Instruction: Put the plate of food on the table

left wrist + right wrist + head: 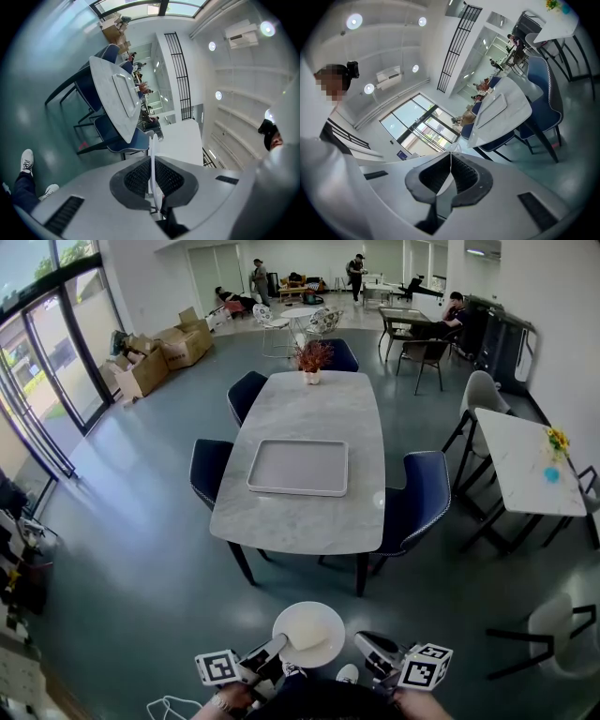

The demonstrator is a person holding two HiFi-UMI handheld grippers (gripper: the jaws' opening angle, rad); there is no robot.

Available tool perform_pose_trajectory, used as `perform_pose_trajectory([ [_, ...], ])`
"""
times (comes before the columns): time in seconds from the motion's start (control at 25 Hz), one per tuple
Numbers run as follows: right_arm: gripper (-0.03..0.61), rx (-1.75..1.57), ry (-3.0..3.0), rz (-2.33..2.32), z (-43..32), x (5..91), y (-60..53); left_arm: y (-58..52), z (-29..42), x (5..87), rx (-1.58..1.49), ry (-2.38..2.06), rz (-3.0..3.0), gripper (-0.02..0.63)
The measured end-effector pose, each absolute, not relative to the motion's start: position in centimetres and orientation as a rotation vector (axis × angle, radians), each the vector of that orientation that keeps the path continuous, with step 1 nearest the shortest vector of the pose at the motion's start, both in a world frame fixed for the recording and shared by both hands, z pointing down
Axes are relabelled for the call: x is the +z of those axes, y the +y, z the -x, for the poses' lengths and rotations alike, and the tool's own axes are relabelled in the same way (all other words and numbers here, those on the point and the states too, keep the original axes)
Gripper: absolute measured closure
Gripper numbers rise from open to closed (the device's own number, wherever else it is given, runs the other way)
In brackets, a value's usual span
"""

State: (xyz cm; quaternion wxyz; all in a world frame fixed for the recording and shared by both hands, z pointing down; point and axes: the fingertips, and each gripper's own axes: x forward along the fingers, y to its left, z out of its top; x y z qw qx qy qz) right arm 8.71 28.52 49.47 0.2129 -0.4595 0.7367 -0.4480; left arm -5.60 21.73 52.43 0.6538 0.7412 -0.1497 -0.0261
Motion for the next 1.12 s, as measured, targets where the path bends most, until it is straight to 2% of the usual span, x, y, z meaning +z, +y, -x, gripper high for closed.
perform_pose_trajectory([
  [0.76, 0.565, -1.257, 2.025, 1.263, -9.9, 48.9, 27.4, 20.1, 4.3, 49.6, -0.147, -0.347, -1.708, 0.595],
  [0.88, 0.512, -1.263, 2.020, 1.250, -9.9, 48.8, 26.6, 20.1, 4.0, 49.3, -0.147, -0.342, -1.712, 0.594],
  [1.12, 0.502, -1.307, 2.017, 1.159, -9.2, 49.0, 24.8, 20.1, 3.7, 49.6, -0.147, -0.336, -1.714, 0.594],
])
